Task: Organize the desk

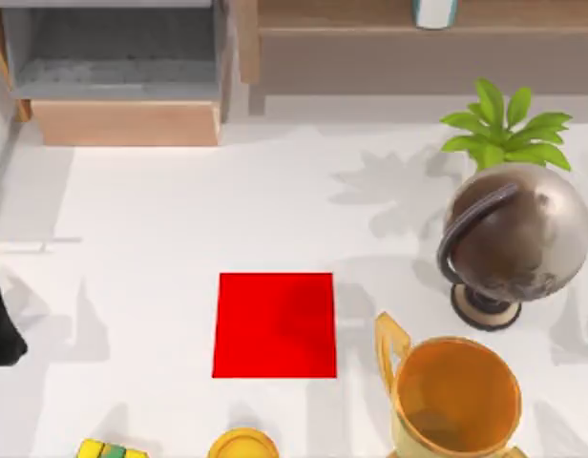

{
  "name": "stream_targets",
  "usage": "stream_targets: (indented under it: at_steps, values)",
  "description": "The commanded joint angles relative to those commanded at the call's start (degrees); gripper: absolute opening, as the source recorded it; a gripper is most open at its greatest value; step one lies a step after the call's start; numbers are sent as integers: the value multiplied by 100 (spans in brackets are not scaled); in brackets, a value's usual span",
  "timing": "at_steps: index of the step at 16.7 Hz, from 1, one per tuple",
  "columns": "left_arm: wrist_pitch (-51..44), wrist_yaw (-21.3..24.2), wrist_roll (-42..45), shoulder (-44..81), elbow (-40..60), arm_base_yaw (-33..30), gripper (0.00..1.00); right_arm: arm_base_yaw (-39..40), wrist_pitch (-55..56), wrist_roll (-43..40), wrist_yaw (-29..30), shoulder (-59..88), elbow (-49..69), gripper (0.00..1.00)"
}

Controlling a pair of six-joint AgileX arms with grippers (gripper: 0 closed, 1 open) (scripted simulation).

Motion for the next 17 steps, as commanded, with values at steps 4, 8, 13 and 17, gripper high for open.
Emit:
stream_targets:
  at_steps: [4, 8, 13, 17]
  values:
    - [-63, 4, -9, 135, 157, 30, 100, 0, 0, 0, 0, 0, 0, 100]
    - [-481, 16, -40, 996, 1120, 213, 100, 0, 0, 0, 0, 0, 0, 100]
    - [-1489, 0, 4, 3019, 3150, 574, 100, 0, 0, 0, 0, 0, 0, 100]
    - [-2603, -65, 173, 5203, 5114, 916, 100, 0, 0, 0, 0, 0, 0, 100]
